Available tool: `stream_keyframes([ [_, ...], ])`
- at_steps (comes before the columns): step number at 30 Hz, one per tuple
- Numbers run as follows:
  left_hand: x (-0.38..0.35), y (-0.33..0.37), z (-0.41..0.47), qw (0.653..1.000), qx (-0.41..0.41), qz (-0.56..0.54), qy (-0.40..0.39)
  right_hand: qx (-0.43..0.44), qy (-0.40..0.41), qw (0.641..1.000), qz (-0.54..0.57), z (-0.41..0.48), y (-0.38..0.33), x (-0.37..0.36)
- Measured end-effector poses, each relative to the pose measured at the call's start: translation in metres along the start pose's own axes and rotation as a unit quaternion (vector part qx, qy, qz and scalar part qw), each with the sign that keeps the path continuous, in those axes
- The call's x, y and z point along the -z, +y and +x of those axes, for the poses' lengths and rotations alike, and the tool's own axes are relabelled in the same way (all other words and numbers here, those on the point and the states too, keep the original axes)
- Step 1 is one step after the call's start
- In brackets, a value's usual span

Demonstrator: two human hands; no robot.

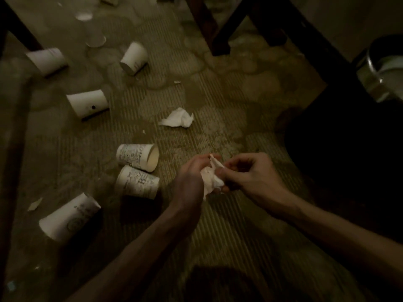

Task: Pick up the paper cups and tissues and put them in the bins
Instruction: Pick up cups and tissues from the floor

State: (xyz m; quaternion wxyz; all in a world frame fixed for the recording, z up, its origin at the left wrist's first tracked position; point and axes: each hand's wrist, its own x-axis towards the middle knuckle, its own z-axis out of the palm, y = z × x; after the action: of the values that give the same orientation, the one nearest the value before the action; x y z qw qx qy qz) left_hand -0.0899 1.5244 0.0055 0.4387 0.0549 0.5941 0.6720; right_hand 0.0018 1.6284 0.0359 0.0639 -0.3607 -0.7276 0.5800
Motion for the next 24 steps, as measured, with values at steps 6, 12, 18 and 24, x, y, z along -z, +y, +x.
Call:
stream_keyframes([
  [6, -0.003, 0.033, 0.011, 0.996, -0.083, -0.036, 0.012, -0.061, -0.070, 0.995, 0.020, 0.016, -0.059, -0.012],
  [12, 0.031, 0.032, 0.040, 0.959, -0.177, 0.149, 0.161, -0.215, -0.119, 0.949, 0.200, 0.047, -0.064, -0.035],
  [18, 0.075, 0.029, 0.056, 0.953, -0.144, 0.197, 0.181, -0.018, -0.175, 0.967, -0.184, 0.133, -0.044, -0.046],
  [24, 0.090, 0.019, 0.067, 0.956, -0.097, 0.166, 0.222, 0.219, -0.133, 0.821, -0.510, 0.216, -0.008, -0.072],
])
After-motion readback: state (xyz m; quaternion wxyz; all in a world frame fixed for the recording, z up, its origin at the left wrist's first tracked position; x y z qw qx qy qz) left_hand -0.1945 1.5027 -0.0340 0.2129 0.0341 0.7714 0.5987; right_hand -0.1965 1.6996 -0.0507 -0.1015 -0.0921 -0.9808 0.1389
